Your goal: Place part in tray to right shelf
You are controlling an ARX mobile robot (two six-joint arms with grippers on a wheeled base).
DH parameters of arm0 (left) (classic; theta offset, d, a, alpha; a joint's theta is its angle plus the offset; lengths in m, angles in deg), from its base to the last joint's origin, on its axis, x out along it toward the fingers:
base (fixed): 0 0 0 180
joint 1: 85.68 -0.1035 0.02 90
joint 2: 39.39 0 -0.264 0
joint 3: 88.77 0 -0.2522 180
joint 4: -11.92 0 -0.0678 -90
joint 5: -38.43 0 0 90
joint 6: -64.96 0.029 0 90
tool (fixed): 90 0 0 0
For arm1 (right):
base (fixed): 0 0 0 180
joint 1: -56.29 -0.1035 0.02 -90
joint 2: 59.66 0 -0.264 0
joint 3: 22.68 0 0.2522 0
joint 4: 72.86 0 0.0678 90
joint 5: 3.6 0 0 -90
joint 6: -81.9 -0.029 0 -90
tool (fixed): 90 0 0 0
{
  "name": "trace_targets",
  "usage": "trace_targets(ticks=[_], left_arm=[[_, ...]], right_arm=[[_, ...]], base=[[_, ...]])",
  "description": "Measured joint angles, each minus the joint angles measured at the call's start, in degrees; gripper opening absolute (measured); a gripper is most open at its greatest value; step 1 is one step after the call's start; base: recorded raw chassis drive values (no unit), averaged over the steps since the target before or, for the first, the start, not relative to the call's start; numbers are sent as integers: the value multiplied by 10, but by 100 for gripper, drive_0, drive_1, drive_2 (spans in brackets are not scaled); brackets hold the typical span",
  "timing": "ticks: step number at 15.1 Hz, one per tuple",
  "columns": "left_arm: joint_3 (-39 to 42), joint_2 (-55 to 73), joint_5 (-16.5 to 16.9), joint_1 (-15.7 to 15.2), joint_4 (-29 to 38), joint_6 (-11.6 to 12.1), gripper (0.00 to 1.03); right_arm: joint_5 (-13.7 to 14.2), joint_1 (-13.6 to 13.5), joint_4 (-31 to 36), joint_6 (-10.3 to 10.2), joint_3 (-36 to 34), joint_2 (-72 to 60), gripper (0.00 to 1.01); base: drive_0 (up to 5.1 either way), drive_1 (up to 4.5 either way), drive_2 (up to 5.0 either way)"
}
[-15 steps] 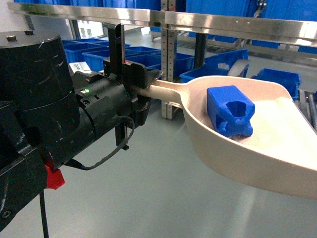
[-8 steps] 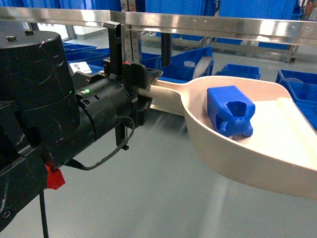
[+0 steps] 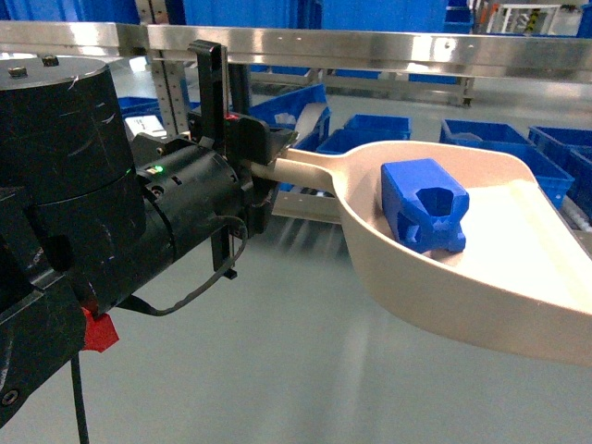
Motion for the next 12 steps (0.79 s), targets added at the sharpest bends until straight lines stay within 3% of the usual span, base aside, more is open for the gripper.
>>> trace_targets(ticks=[7, 12], left_arm=[[0, 0, 0, 0, 0, 0, 13], [0, 0, 3, 3, 0, 0, 13]], right_arm=[[0, 0, 0, 0, 0, 0, 98], [3, 0, 0, 0, 0, 0, 98]], base=[[-164, -164, -164], [-19, -19, -19]])
